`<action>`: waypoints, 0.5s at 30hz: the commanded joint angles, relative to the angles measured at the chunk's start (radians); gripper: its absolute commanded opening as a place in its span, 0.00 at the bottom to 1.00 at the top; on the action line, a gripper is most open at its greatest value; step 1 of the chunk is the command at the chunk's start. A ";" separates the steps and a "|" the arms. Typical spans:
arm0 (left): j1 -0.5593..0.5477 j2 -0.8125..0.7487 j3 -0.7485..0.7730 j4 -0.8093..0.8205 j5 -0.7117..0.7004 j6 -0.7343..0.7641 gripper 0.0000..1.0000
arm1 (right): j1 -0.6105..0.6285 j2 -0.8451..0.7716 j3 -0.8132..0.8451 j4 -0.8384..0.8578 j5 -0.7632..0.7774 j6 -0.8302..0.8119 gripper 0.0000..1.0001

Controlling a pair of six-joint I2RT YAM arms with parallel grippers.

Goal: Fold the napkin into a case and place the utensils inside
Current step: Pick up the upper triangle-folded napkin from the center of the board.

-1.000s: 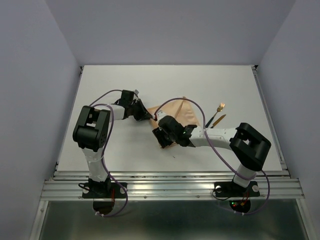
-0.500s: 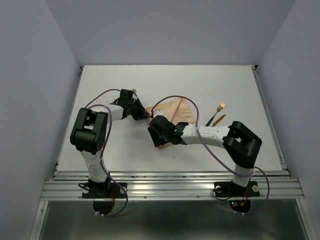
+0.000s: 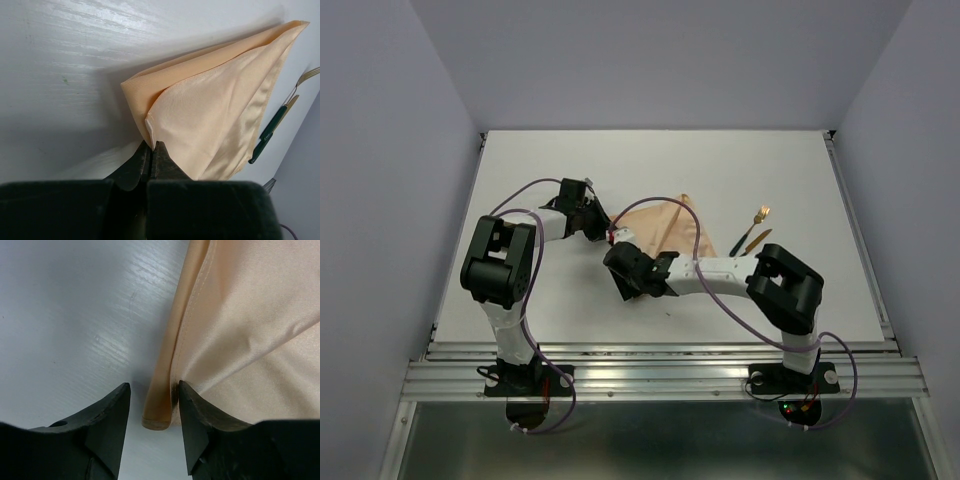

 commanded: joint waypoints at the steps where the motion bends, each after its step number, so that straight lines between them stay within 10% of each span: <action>1: 0.002 -0.040 0.004 -0.005 -0.002 0.002 0.00 | 0.022 0.011 0.044 -0.002 0.079 0.018 0.47; 15: 0.002 -0.043 -0.009 -0.004 -0.008 -0.003 0.00 | 0.022 0.083 0.093 -0.027 0.168 0.034 0.40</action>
